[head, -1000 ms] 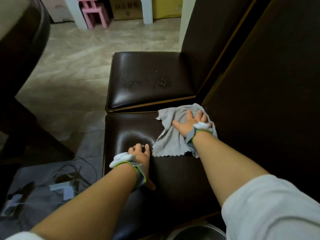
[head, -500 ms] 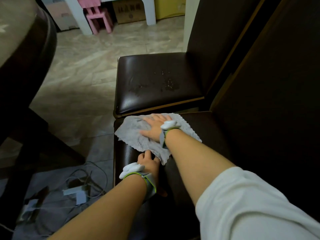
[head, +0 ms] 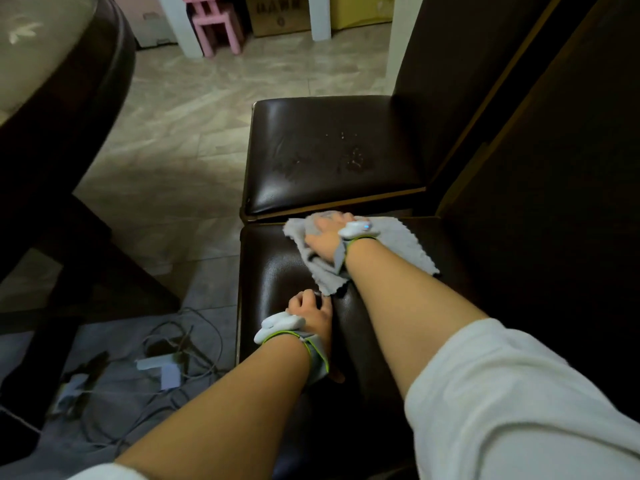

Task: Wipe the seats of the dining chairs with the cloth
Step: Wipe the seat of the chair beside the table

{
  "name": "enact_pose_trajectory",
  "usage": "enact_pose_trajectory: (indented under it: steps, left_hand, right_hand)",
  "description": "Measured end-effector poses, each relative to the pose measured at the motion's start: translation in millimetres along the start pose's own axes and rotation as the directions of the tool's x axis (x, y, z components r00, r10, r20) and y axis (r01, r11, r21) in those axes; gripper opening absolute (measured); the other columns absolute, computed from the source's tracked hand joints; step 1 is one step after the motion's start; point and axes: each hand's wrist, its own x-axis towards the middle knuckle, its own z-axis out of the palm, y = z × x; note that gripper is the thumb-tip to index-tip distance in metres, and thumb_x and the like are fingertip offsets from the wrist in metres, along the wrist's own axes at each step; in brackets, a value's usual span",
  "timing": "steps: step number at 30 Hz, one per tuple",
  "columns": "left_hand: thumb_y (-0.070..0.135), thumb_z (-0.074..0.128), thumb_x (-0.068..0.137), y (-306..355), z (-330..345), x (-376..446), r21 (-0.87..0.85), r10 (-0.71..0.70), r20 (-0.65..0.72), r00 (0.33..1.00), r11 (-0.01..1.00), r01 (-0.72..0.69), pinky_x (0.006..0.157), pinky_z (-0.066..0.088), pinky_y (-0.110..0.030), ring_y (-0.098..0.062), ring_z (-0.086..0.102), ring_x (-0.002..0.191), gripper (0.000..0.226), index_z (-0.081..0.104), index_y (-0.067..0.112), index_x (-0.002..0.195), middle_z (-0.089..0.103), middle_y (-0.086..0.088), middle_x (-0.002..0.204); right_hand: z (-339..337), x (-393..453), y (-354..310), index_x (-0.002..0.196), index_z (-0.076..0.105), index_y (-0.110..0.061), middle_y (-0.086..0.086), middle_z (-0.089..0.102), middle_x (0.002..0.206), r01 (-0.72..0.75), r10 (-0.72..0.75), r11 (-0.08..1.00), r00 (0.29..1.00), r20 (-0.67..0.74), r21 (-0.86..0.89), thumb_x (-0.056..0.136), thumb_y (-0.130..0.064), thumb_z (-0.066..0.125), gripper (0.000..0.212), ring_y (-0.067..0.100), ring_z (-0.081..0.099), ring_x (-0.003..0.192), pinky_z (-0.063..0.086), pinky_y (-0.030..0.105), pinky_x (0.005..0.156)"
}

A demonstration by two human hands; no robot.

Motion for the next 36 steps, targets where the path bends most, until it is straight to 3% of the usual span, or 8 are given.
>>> enact_pose_trajectory:
  steps: [5,10,14,16,23,28,31,36]
  left_hand:
    - [0.057,0.087,0.046,-6,2,5,-0.06,0.002,0.019,1.0,0.998,-0.001,0.115,0.025,-0.047,-0.038,0.014,0.138,0.138,0.006,0.018,0.151,0.014,-0.015,0.147]
    - [0.055,0.087,0.048,-5,3,3,-0.06,0.006,-0.015,1.0,0.998,-0.007,0.116,0.023,-0.043,-0.037,0.012,0.14,0.139,0.002,0.015,0.151,0.01,-0.015,0.15]
    - [0.056,0.086,0.05,-4,5,2,-0.071,0.008,-0.012,1.0,0.997,-0.009,0.117,0.023,-0.043,-0.035,0.011,0.141,0.144,-0.009,0.018,0.151,0.005,-0.015,0.152]
    - [0.056,0.087,0.048,-6,8,2,-0.091,0.003,-0.018,1.0,0.996,-0.005,0.116,0.023,-0.044,-0.035,0.011,0.141,0.145,-0.009,0.019,0.151,0.005,-0.014,0.152]
    - [0.058,0.086,0.049,-3,12,-7,-0.133,-0.012,-0.058,0.998,0.991,0.004,0.118,0.021,-0.044,-0.036,0.008,0.143,0.144,-0.007,0.017,0.152,0.005,-0.015,0.154]
    - [0.047,0.07,0.075,2,33,-38,-0.122,-0.003,-0.184,0.983,0.992,-0.019,0.114,0.024,-0.043,-0.033,0.024,0.138,0.101,0.011,0.015,0.151,0.021,-0.012,0.15]
    - [0.043,0.059,0.088,4,54,-62,-0.119,0.015,-0.161,0.987,0.992,-0.034,0.116,0.017,-0.046,-0.029,0.013,0.144,0.084,0.011,0.016,0.151,0.016,-0.01,0.154]
    - [0.034,0.051,0.095,-1,82,-100,-0.138,0.052,-0.083,0.995,0.988,-0.064,0.117,0.008,-0.045,-0.027,0.002,0.147,0.073,0.009,0.018,0.153,0.004,-0.011,0.159]
  right_hand:
    - [3,11,-13,0.148,0.022,-0.04,0.001,0.025,0.155,0.07,-0.075,0.996,0.993,0.092,0.059,0.079,-0.072,0.029,0.076,0.032,0.025,0.136,0.025,0.054,0.107]
    - [5,-11,57,0.144,0.035,-0.028,0.012,0.036,0.146,-0.195,0.195,0.981,0.977,-0.089,0.003,0.078,-0.082,0.022,0.086,0.033,0.031,0.135,0.025,0.05,0.109]
    - [7,-36,118,0.151,0.022,-0.024,0.01,0.019,0.158,-0.353,0.363,0.929,0.928,-0.086,0.116,0.085,-0.075,0.02,0.083,0.03,0.012,0.146,0.01,0.047,0.118]
    - [15,-49,123,0.153,0.011,-0.029,0.007,0.007,0.162,-0.327,0.338,0.939,0.936,-0.103,0.106,0.088,-0.072,0.019,0.078,0.027,0.001,0.148,0.002,0.044,0.12]
    - [60,-152,85,0.149,-0.007,-0.045,-0.001,-0.021,0.159,-0.205,0.205,0.979,0.978,-0.049,-0.011,0.091,-0.067,0.014,0.066,0.022,-0.023,0.145,-0.012,0.057,0.114]
    - [94,-228,59,0.148,-0.007,-0.046,-0.003,-0.022,0.159,-0.094,0.092,0.993,0.995,-0.038,-0.07,0.086,-0.063,0.002,0.065,0.019,-0.022,0.145,-0.014,0.055,0.114]
    - [102,-250,64,0.147,-0.009,-0.046,-0.007,-0.024,0.158,-0.069,0.07,0.993,0.998,0.01,-0.092,0.075,-0.063,-0.008,0.075,0.016,-0.022,0.145,-0.016,0.051,0.113]
    - [101,-256,59,0.148,-0.01,-0.043,-0.007,-0.022,0.159,-0.087,0.091,0.99,0.995,0.037,-0.113,0.097,-0.055,0.017,0.059,0.016,-0.019,0.146,-0.01,0.052,0.116]
